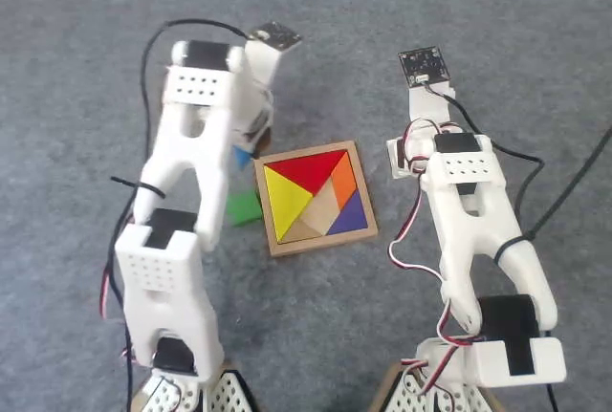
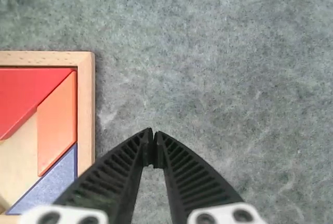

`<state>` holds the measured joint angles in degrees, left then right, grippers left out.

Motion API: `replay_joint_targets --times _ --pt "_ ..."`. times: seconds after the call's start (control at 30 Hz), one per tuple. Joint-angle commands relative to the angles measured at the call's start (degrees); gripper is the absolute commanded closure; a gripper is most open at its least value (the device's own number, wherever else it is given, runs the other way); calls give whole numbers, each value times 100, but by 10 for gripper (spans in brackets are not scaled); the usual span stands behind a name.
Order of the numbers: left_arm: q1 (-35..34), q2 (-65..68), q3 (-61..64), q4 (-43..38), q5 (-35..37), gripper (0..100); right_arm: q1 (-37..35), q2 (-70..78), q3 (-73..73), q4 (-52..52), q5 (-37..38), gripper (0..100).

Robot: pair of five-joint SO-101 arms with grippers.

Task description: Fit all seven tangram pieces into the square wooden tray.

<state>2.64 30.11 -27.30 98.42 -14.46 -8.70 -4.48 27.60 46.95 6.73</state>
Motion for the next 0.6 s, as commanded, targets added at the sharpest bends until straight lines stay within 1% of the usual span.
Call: replay_joint_targets --times 0.0,0.1,0.3,0.47,0.57 --pt "290 -325 -4 193 1327 923 110 -374 -97 4 35 990" --pt "527 -158 13 62 2004 923 110 -382 -97 4 26 991" --pt "1160 246 4 -255 3156 924 119 -382 -97 13 18 991" --pt "1547 501 13 -413 4070 924 189 -382 -97 13 -9 991" --pt "1723 624 4 -413 4422 924 365 -391 -132 -4 -308 990"
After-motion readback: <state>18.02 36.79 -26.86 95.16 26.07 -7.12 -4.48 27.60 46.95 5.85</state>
